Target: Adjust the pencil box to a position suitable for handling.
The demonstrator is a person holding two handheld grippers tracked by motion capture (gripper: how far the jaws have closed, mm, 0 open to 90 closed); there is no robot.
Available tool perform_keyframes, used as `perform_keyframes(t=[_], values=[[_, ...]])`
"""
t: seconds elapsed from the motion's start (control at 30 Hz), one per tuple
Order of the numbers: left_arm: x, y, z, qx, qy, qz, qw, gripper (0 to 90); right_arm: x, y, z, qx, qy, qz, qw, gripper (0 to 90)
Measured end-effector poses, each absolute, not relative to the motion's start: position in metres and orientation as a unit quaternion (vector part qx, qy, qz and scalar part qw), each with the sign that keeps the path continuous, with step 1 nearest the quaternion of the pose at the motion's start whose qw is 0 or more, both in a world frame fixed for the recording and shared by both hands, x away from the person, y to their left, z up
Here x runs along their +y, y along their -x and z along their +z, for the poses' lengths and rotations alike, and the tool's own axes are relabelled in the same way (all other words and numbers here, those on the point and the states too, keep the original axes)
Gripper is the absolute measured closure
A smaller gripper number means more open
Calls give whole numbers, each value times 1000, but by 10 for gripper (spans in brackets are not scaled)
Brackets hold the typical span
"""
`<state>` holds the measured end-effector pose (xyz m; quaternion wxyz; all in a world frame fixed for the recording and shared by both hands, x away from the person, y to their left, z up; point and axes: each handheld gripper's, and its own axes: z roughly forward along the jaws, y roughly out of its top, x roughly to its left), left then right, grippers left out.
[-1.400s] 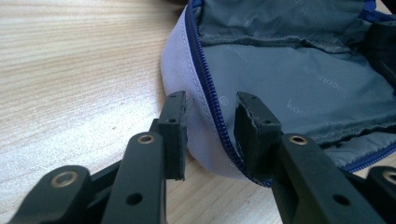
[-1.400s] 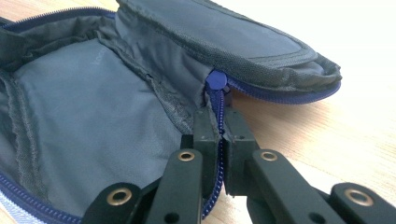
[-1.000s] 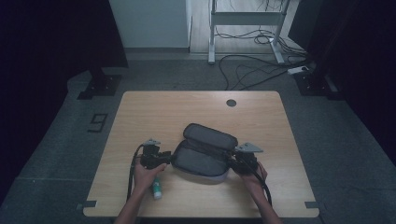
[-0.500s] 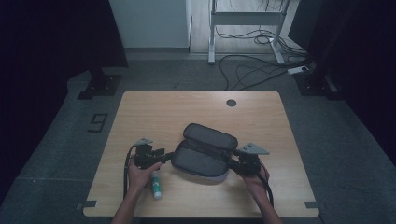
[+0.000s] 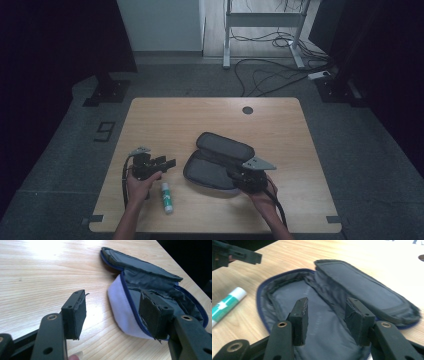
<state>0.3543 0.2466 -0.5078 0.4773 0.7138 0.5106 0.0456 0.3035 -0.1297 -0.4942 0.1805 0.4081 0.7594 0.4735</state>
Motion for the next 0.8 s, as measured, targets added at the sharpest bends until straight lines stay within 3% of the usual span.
perform_keyframes(t=[0.8], values=[[263, -354, -508, 521, -711, 57, 470, 388, -75, -293, -498, 786, -362, 480, 147, 493]])
